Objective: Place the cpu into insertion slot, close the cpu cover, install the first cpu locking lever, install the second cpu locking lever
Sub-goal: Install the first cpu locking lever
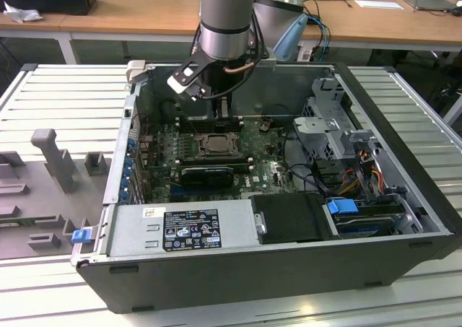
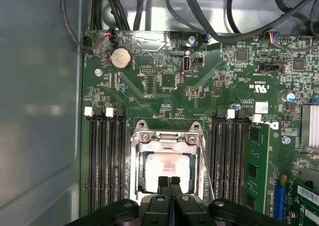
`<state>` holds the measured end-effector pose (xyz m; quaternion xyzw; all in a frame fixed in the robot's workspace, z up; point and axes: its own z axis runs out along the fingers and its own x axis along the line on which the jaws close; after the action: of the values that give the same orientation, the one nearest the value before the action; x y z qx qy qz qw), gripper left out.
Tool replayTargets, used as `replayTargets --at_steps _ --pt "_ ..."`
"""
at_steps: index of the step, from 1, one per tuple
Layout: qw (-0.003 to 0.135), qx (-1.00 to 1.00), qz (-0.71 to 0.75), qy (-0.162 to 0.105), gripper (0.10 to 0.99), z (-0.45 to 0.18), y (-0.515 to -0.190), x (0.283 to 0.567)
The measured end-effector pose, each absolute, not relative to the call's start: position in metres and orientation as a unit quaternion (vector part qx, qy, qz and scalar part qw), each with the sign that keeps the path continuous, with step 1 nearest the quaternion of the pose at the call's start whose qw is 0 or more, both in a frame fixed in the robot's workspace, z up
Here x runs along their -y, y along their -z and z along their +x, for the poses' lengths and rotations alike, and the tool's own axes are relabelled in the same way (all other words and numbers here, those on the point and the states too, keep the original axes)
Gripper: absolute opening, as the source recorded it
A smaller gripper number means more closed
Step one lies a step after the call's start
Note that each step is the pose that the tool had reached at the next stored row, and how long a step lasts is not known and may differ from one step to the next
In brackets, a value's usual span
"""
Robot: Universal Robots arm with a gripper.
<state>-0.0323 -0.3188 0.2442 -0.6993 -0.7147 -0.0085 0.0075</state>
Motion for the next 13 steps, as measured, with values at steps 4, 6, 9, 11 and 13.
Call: replayTargets --at_steps 4,6,9,11,13 --pt "0.008 0.715 -0.699 0.009 0.106 -0.032 -0.25 0.319" --pt "0.007 0.715 -0.699 0.008 0.106 -0.032 -0.253 0.319" --pt "0.008 0.715 -0.699 0.009 0.106 -0.032 -0.258 0.319" --pt "0.007 0.715 -0.699 0.009 0.106 -0.032 -0.262 0.319" --pt "0.008 0.715 -0.699 0.008 0.106 -0.032 -0.265 0.319"
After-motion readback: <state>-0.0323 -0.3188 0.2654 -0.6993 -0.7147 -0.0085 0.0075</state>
